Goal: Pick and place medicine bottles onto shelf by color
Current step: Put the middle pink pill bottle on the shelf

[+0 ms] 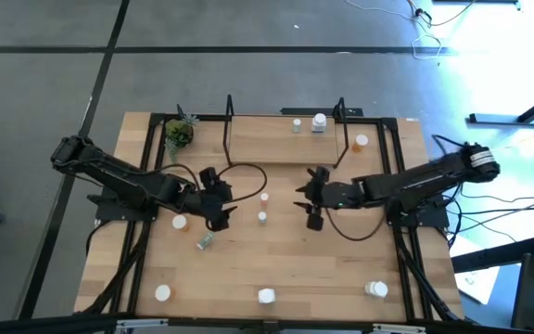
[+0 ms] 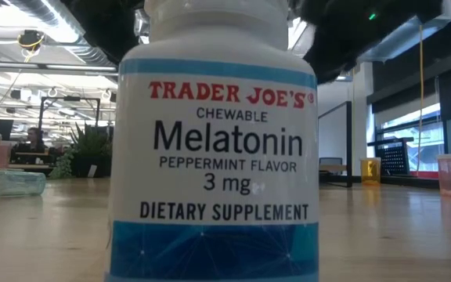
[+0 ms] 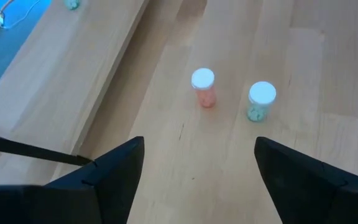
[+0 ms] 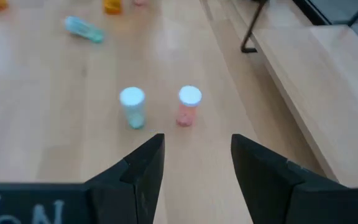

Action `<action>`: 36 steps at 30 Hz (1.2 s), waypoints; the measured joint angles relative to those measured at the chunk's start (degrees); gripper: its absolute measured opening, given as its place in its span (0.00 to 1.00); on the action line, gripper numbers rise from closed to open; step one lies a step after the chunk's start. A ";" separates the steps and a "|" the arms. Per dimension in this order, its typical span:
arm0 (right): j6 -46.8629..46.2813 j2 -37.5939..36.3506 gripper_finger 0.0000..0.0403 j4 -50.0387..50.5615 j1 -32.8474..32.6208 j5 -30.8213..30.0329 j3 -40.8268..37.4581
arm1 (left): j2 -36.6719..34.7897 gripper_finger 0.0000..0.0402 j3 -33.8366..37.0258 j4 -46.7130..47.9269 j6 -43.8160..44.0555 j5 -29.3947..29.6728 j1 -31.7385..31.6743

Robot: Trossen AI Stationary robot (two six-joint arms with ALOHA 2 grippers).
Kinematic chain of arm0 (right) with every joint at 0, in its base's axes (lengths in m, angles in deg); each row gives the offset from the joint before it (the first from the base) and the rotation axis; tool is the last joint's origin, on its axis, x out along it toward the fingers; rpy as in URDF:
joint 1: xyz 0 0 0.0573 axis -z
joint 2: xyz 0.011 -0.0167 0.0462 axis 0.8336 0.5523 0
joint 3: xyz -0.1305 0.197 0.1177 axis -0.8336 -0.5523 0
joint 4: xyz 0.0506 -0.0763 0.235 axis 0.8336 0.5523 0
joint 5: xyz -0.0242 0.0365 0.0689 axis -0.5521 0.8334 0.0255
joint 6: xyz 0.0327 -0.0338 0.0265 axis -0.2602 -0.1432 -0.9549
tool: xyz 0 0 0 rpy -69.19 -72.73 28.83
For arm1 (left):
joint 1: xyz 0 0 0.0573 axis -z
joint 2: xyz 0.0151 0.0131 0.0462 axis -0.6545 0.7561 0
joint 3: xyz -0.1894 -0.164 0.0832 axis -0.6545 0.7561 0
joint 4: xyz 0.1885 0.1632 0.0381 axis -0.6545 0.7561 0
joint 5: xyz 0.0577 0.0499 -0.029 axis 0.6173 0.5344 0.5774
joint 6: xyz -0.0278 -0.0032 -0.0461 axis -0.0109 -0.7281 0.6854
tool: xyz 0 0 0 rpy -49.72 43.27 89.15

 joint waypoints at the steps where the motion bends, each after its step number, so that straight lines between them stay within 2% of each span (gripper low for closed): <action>1: -0.45 1.40 0.47 -0.63 0.73 -0.03 0.00 | 0.00 0.75 0.00 -0.02 0.00 0.02 0.00; 12: 0.02 14.55 0.47 -11.75 5.26 3.59 0.00 | -0.20 0.75 0.00 -0.02 -0.06 0.01 1.83; 20: 4.75 16.70 0.47 -14.37 5.83 5.16 2.36 | -0.20 0.75 0.00 -0.02 -0.26 0.02 1.86; 24: 5.10 17.34 0.47 -6.81 7.41 12.91 9.43 | -0.20 0.76 0.00 -0.03 -0.26 0.01 1.84; 29: 7.06 20.73 0.47 9.29 10.39 15.36 19.30 | -0.22 0.75 0.00 -0.04 -0.13 0.99 1.79; 36: 14.67 26.10 0.47 15.03 12.46 23.46 27.74 | -0.22 0.76 0.00 -0.02 -0.09 1.01 1.81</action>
